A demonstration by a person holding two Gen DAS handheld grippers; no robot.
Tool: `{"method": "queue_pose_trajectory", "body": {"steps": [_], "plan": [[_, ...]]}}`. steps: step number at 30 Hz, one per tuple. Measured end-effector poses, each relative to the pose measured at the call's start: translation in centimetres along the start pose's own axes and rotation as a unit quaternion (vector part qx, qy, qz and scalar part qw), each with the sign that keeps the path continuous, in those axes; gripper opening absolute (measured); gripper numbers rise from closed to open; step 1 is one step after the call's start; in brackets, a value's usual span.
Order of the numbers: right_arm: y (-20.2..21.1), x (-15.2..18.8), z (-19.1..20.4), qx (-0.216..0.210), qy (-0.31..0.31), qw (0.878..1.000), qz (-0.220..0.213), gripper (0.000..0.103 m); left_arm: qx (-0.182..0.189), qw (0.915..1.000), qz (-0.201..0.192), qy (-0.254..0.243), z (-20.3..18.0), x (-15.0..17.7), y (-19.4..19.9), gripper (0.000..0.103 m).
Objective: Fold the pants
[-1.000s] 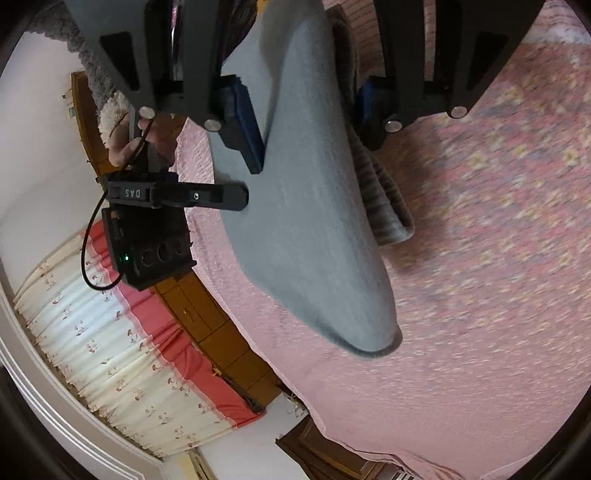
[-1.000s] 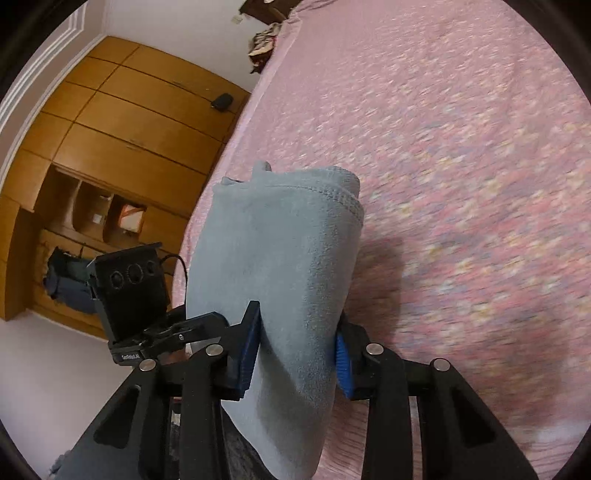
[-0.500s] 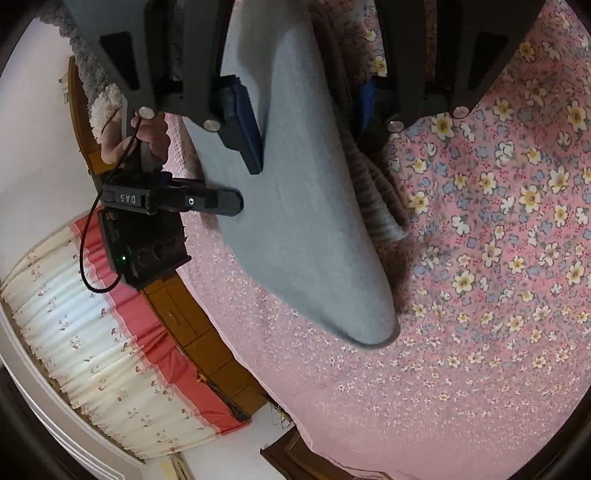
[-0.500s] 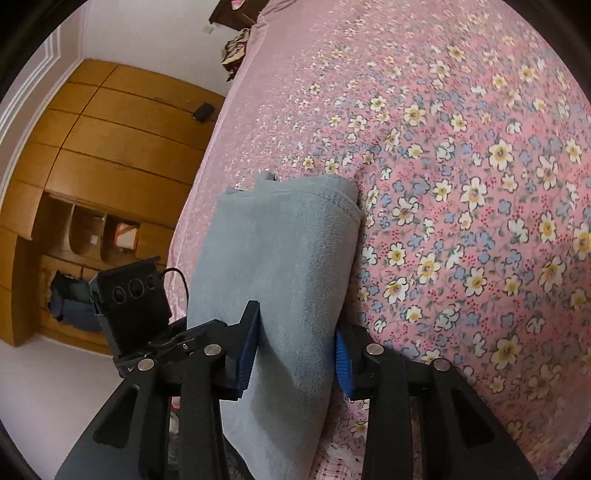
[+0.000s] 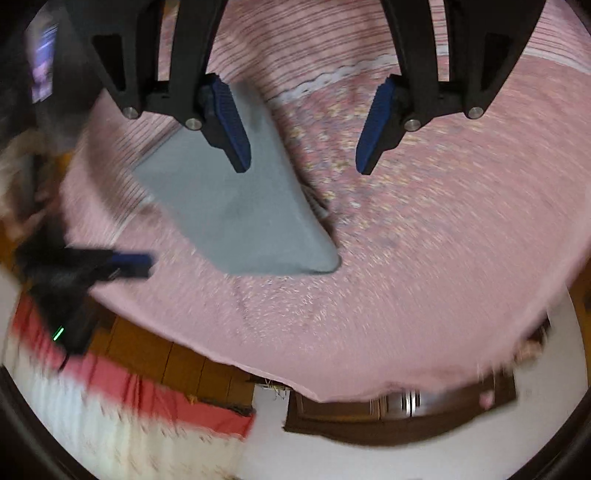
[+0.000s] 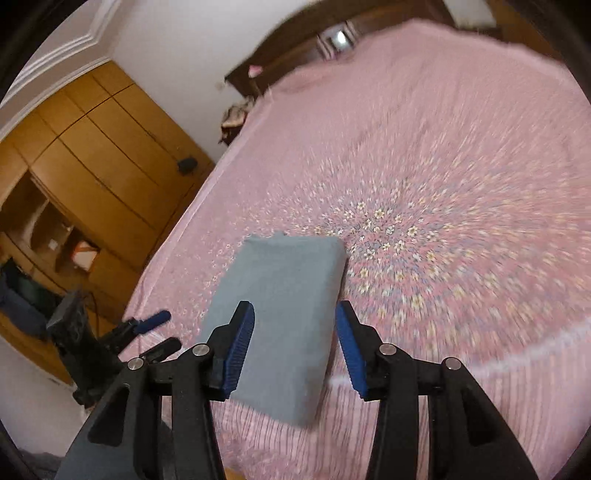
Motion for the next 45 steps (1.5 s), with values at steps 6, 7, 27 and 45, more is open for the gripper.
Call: {"method": "queue_pose_trajectory", "body": {"steps": [6, 7, 27, 45], "plan": [[2.8, 3.4, 4.1, 0.071, 0.097, 0.991, -0.057, 0.052, 0.024, 0.9986, -0.035, 0.032, -2.6, -0.9, 0.9, 0.080], [3.9, 3.9, 4.5, 0.085, 0.116, 0.987, -0.078, 0.057, 0.014, 0.9987, -0.042, 0.027, -3.1, -1.2, 1.6, 0.082], [5.6, 18.1, 0.0, 0.196, 0.059, 0.950, -0.236, 0.103, -0.061, 0.9918, -0.112, 0.009, -7.6, 5.6, 5.3, 0.103], [3.4, 19.5, -1.6, 0.197, 0.079, 0.953, -0.215, 0.103, -0.049, 0.9945, -0.092, 0.007, -8.6, 9.0, 1.6, 0.103]]}}
Point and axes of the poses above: each gripper's, at about its wrist camera, not at the fingertips, and y roughly against the way its jaws point, z to its left, x to its underside, the point moved 6 cm from there along -y, roughly the way its jaws point, and after that the axes turned 15 degrees about -y, right-handed, at the moved point
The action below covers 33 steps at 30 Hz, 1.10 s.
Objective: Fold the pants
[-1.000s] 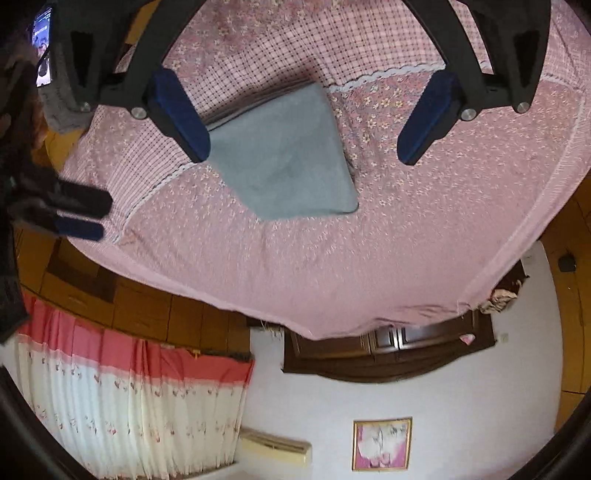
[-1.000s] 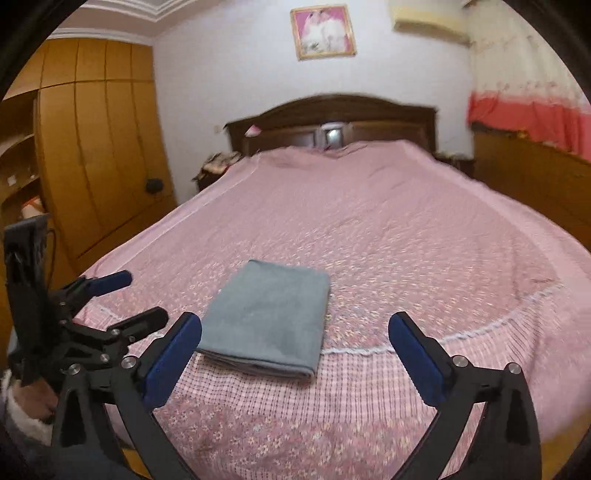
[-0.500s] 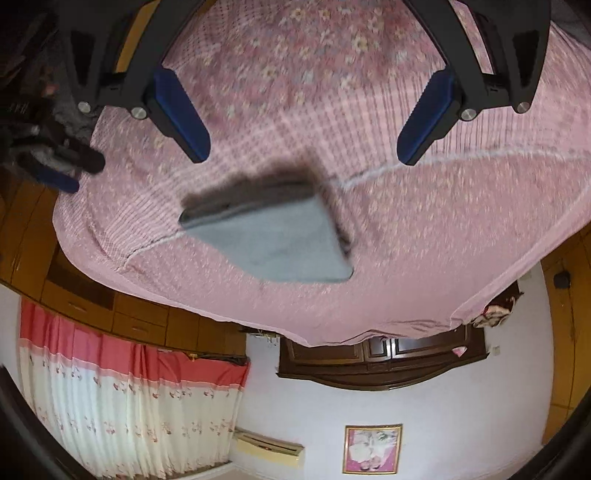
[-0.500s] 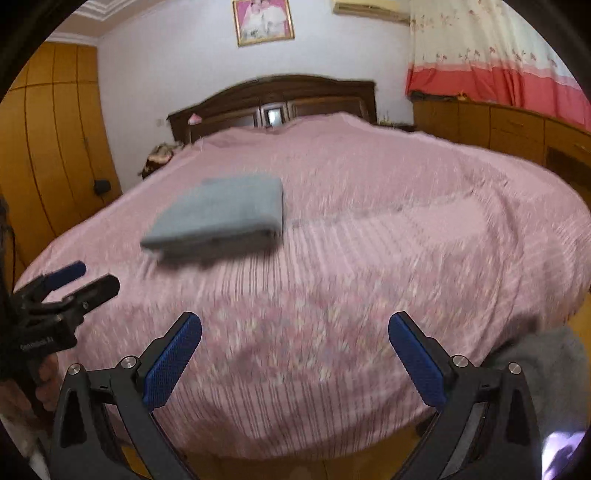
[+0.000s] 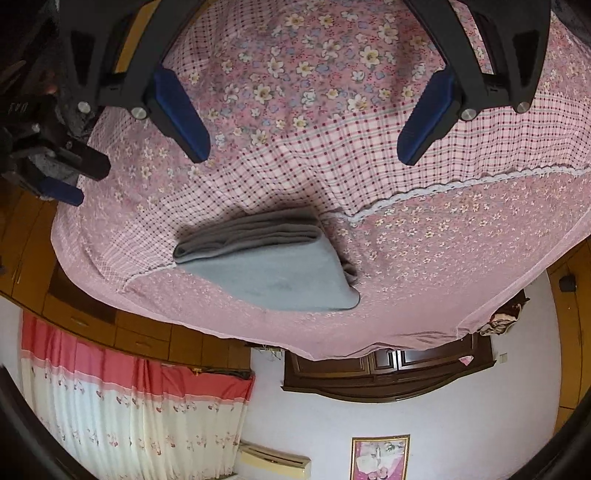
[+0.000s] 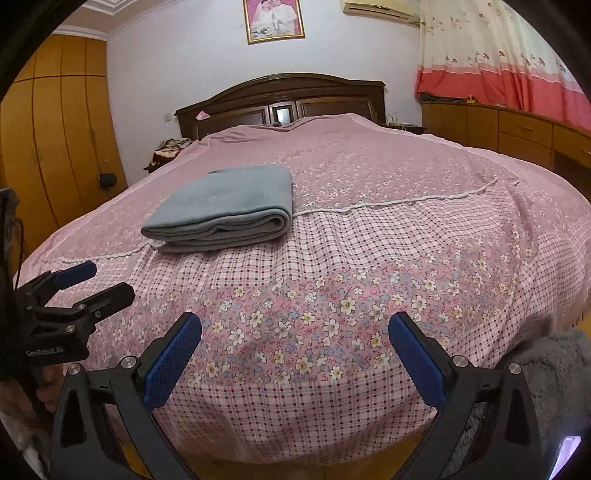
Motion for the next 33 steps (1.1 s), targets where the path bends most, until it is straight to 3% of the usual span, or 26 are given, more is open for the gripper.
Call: {"method": "queue_pose_trajectory", "body": {"steps": [33], "plan": [[-0.7, 0.9, 0.9, 0.001, 0.017, 1.000, 0.012, 0.103, 0.004, 0.9997, -0.009, 0.021, 1.2, -0.2, 1.1, 0.103]]}}
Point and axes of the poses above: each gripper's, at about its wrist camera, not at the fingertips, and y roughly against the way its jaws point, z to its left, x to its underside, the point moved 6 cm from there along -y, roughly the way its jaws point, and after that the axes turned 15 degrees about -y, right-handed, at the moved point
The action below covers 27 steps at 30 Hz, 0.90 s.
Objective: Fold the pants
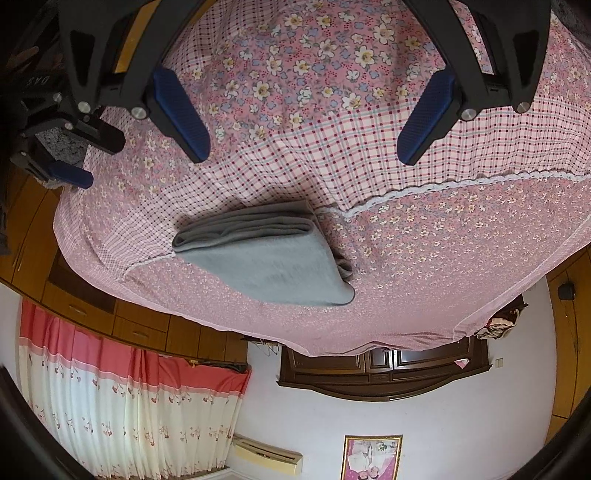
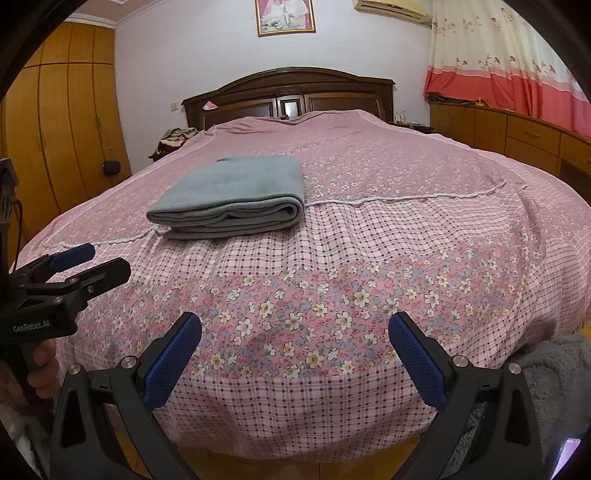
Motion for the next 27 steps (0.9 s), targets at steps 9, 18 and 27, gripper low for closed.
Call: {"method": "queue_pose_trajectory", "body": {"steps": [9, 18, 27], "plan": [[-0.15, 0.16, 0.14, 0.000, 0.001, 1.000, 0.002, 0.103, -0.001, 1.0000, 0.001, 0.000, 0.02, 0.01, -0.03, 0.103], [-0.39, 0.42, 0.01, 0.000, -0.001, 1.000, 0.007, 0.103, -0.001, 1.0000, 0.002, 0.001, -0.03, 0.03, -0.01, 0.103], [-0.61, 0.42, -0.04, 0.000, -0.002, 1.000, 0.012, 0.103, 0.001, 1.0000, 0.002, 0.005, 0.12, -0.07, 0.01, 0.103]]}}
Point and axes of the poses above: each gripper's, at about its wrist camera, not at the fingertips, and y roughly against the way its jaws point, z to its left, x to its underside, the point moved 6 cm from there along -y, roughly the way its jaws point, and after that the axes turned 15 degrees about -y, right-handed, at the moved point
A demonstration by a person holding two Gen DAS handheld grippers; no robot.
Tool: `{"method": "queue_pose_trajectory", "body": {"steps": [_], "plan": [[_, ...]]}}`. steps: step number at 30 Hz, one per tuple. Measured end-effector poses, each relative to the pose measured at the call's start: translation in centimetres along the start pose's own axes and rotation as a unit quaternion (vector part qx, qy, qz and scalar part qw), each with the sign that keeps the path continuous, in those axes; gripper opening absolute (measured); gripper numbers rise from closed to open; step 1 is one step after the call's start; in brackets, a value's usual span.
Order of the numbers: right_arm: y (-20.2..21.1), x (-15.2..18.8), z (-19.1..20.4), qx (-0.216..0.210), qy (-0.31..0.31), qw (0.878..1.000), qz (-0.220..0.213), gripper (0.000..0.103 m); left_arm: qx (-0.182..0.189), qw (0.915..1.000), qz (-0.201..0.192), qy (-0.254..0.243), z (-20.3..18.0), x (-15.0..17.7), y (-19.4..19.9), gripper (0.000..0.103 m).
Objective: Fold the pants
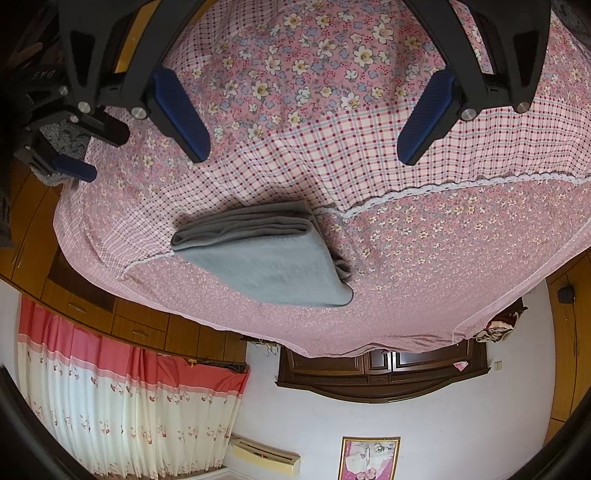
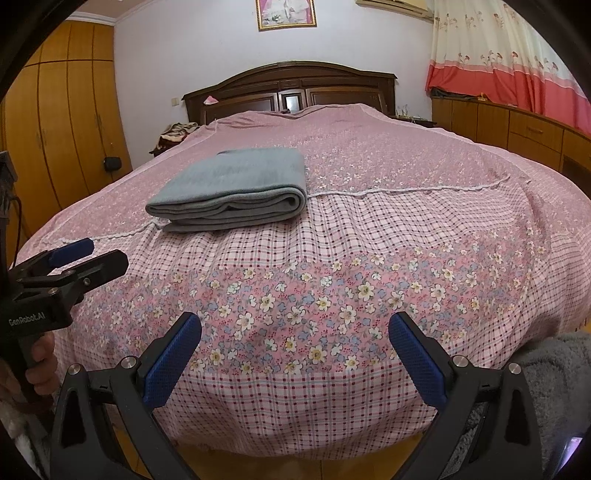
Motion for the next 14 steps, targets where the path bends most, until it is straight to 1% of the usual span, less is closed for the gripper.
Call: {"method": "queue_pose_trajectory", "body": {"steps": [9, 14], "plan": [[-0.15, 0.10, -0.04, 0.000, -0.002, 1.000, 0.003, 0.103, 0.001, 1.0000, 0.001, -0.004, -0.35, 0.00, -0.22, 0.103], [-0.32, 0.08, -0.04, 0.000, -0.003, 1.000, 0.006, 0.103, 0.002, 0.9999, 0.009, -0.005, -0.54, 0.20, -0.69, 0.103]]}}
Point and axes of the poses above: each gripper's, at about its wrist camera, not at the fingertips, and y roughly against the way its jaws point, z to its left, x to its underside, the point moved 6 cm from there along -y, roughly the way its jaws point, and after that the axes turned 15 degrees about -y, right-handed, at the moved point
